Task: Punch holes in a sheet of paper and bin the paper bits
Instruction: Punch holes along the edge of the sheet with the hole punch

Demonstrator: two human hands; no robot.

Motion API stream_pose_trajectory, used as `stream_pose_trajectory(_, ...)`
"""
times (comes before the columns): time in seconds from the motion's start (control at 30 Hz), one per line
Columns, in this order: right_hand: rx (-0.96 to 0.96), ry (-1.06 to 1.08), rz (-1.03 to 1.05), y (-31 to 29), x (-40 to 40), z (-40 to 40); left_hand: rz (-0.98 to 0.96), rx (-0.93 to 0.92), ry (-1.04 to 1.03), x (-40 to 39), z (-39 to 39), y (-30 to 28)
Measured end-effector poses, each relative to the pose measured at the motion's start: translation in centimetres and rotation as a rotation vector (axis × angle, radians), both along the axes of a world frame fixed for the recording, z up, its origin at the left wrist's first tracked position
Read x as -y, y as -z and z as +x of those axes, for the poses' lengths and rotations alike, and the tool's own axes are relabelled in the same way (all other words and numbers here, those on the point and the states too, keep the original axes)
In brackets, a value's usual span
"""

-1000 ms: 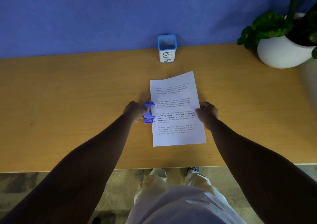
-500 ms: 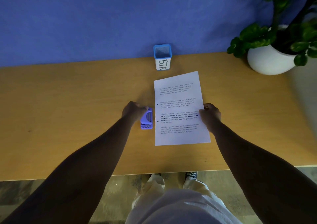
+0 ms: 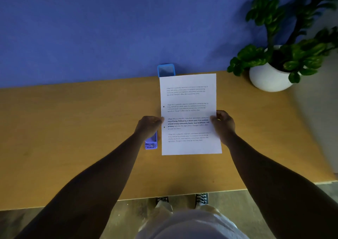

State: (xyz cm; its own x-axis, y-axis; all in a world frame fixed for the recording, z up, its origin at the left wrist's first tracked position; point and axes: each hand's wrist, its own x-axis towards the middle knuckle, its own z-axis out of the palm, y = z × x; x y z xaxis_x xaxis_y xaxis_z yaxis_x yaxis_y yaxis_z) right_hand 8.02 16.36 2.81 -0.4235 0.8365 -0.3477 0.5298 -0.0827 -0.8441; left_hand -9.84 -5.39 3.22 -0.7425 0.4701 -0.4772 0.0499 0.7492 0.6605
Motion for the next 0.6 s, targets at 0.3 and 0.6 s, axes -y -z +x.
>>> stream_pose_trajectory(0.3, -0.083, 0.023, -0.035, -0.9, -0.4, 0.1, 0.028, 0.076, 0.058, -0.2, 0.5, -0.4)
stream_pose_trajectory(0.6, -0.111, 0.002, -0.065, -1.4, -0.2, 0.5, 0.249, 0.05, -0.073, -1.2, -0.2, -2.2)
